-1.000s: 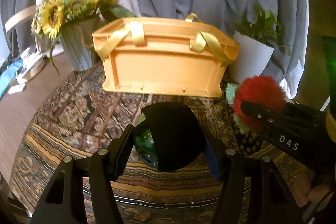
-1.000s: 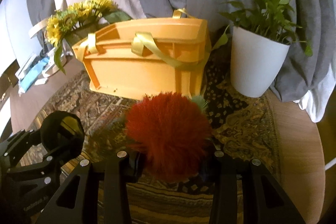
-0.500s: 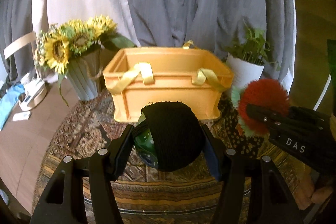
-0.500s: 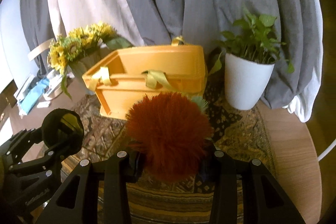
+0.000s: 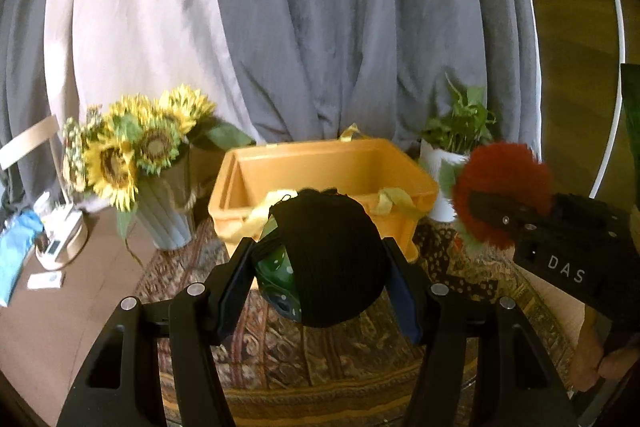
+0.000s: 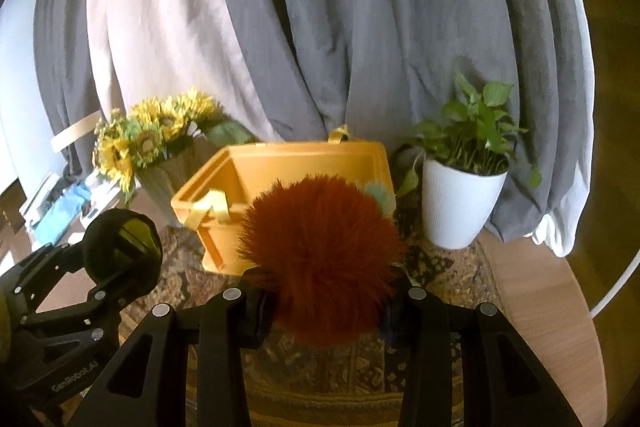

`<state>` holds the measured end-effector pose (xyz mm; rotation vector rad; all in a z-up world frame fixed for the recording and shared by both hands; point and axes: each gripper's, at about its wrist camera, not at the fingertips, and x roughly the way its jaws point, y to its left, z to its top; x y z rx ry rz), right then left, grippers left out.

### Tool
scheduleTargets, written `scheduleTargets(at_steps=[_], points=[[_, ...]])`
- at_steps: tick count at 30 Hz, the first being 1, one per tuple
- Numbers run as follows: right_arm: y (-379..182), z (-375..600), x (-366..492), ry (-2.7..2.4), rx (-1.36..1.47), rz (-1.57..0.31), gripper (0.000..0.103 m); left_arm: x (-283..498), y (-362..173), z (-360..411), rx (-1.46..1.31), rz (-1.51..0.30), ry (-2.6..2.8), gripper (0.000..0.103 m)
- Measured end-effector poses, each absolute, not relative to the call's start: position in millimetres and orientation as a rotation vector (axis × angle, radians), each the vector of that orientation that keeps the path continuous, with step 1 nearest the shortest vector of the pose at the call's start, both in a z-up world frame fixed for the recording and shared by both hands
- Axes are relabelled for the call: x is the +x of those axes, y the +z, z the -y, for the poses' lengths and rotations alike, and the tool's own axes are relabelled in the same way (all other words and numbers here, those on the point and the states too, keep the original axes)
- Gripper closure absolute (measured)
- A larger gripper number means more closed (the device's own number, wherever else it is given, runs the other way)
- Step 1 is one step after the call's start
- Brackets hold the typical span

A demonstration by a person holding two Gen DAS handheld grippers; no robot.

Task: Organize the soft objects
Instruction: 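Lift the green toy and red pompom and carry both over the crate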

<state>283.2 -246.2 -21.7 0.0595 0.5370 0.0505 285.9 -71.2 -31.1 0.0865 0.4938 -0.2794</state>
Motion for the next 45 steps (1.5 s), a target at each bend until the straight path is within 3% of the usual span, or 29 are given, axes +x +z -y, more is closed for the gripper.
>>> scheduleTargets(at_steps=[28, 45], points=[[26.3, 221.4, 338.8, -0.017, 0.072, -0.380, 0.062, 366.4, 21.9, 55.1, 0.120, -0.340, -0.323, 0.041], [-5.0, 226.3, 430.7, -0.005, 0.088, -0.478, 0.061, 462.6, -5.8, 65.7, 0.164, -0.421, -0.316, 0.041]])
